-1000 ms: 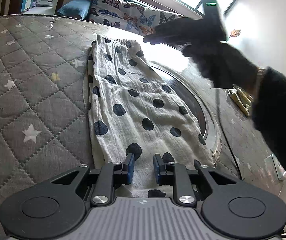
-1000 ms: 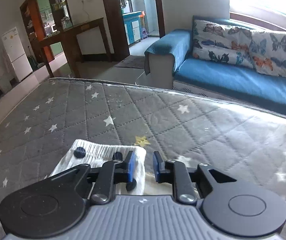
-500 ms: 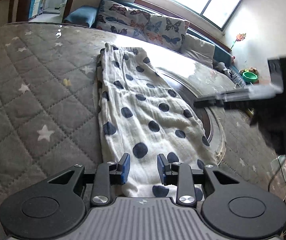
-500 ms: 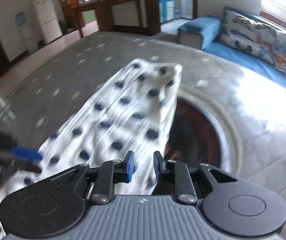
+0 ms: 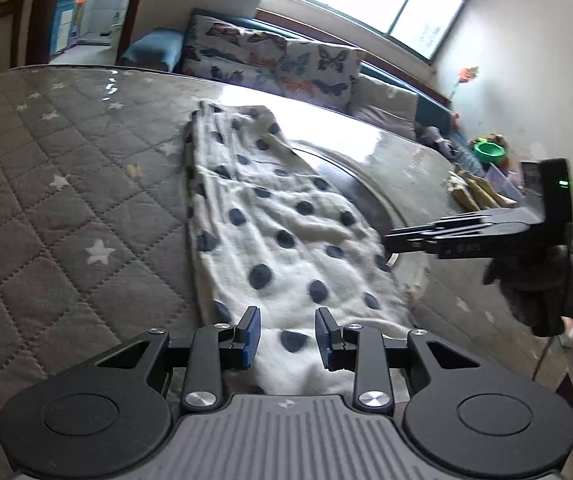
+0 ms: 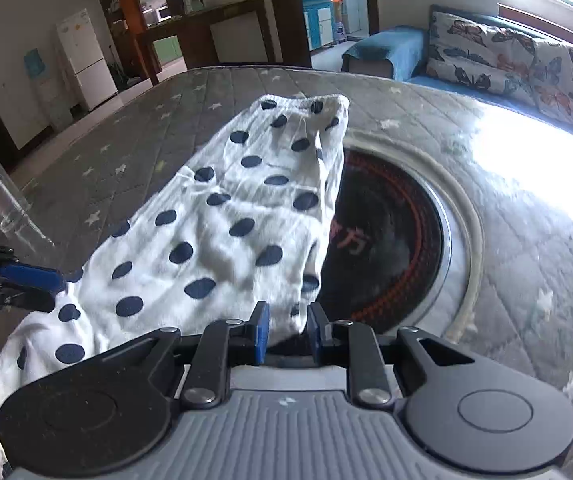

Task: Fold clothes
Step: 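Withdraw the open right tool from the folded trousers, then close the right tool on the end of the polka-dot trouser strip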

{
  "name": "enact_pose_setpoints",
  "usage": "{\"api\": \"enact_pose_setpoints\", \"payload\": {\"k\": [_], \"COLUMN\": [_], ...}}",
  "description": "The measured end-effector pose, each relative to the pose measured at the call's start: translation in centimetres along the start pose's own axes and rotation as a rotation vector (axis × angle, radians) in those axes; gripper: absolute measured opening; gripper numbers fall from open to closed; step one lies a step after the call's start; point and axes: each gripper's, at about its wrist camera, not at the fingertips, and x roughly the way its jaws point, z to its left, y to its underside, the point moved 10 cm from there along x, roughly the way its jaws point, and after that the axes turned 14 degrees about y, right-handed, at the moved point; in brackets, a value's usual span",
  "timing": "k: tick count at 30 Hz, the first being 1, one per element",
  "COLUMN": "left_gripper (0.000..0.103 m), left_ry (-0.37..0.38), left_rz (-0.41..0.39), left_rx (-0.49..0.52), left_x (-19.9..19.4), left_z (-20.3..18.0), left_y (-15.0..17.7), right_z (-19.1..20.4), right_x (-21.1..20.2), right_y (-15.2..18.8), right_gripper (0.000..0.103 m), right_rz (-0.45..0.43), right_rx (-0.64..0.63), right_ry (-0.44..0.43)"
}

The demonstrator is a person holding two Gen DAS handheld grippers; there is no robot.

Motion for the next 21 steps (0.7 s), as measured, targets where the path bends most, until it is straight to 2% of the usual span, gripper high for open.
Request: {"api": "enact_pose_setpoints", "payload": {"k": [4, 6, 7, 13, 15, 17, 21], "left_gripper": [0.033, 0.034, 0.033, 0.034, 0.039, 0.039, 0.039], "left_ry": [-0.005, -0.012, -0.015, -0.034, -0.04, -0.045, -0.035], "left_rz": [0.021, 0.03, 0.033, 0.051, 0.057, 0.062, 0.036], "left_rx": [0.019, 0.023, 0.025, 0.036, 0.039, 0.042, 0.039], "left_x": [0.4, 0.5, 0.5, 0.4, 0.3, 0.2, -0.6], "left_z": [-0.4, -0.3, -0.3, 0.3, 0.4, 0.6, 0.3], "left_y": [0.7, 1.0, 1.2, 2.0, 2.3, 2.6, 2.0], "right_z": [0.3, 0.4, 0.4, -0.2, -0.6, -1.3, -1.1], "right_x": [0.8, 0.9, 0.8, -0.2, -0.4, -0.3, -1.9], "right_y": [0.8, 0.8, 0.7, 0.6, 0.8, 1.1, 0.2], "right_gripper": [0.02, 0.012, 0.004, 0.003, 0.003, 0.003, 0.005], "right_rz": [-0.004, -0.015, -0.024, -0.053, -0.051, -0.04, -0.091], "right_rx": [0.006, 0.019, 0.024, -0.005, -0.014, -0.027, 0.0], "right_ry": [0.007, 0.003, 0.008, 0.091, 0.125, 0.179, 0.141]}}
